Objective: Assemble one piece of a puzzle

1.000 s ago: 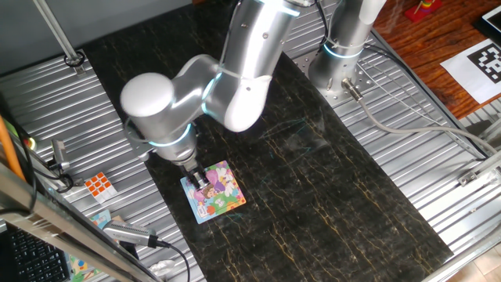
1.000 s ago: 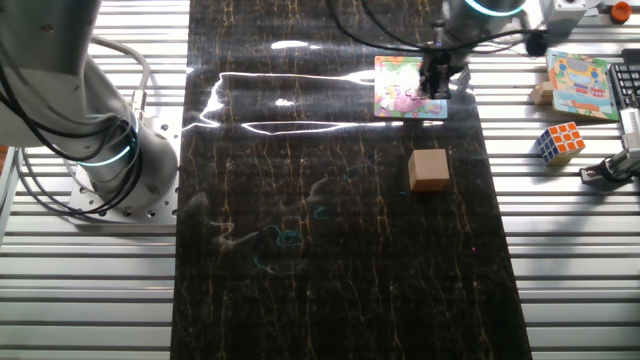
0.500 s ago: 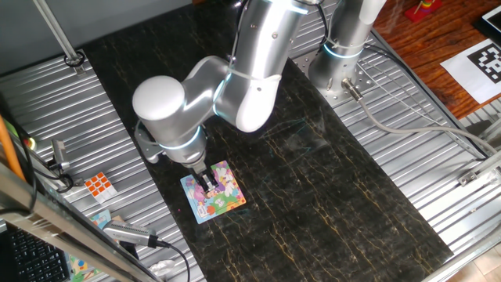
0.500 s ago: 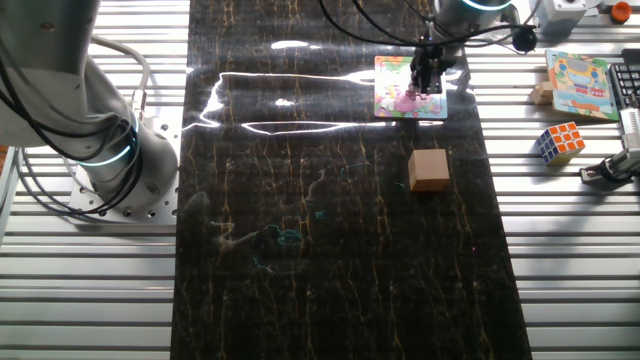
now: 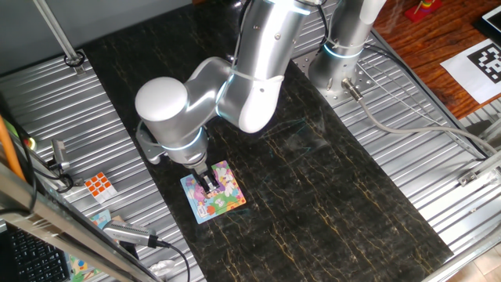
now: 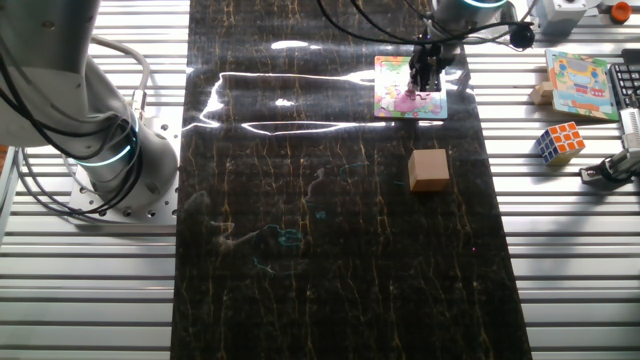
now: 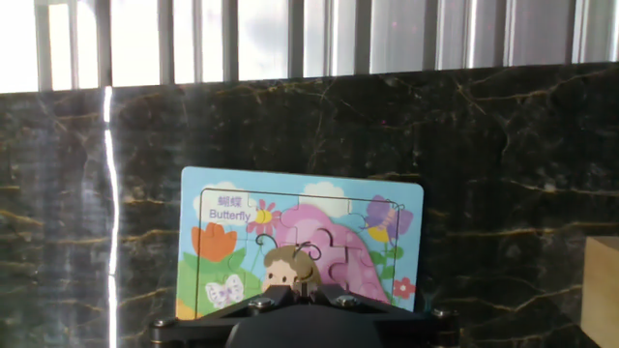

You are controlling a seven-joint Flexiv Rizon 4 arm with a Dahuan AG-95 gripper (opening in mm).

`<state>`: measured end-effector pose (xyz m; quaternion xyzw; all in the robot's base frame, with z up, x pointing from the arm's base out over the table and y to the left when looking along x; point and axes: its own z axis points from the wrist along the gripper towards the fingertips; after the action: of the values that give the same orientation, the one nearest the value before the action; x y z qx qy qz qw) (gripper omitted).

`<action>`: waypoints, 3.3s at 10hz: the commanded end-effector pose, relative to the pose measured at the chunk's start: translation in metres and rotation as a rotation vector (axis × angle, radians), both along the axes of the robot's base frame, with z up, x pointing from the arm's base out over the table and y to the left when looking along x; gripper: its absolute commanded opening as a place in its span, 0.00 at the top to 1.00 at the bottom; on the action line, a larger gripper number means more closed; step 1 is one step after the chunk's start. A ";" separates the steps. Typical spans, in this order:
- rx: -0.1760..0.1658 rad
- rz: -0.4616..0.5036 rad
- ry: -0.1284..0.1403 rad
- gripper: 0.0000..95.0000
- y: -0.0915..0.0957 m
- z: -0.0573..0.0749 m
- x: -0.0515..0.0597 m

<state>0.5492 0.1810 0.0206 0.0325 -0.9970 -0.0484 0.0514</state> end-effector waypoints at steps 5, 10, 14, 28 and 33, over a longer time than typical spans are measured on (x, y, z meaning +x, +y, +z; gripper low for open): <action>-0.001 0.020 -0.013 1.00 -0.005 -0.006 0.000; 0.002 0.020 -0.013 1.00 -0.005 -0.005 0.001; -0.002 0.026 0.001 1.00 -0.007 0.001 0.002; -0.025 0.117 0.028 1.00 -0.013 -0.004 -0.014; -0.022 0.109 0.029 0.80 -0.013 -0.004 -0.014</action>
<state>0.5354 0.1681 0.0163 0.0853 -0.9933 -0.0356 0.0686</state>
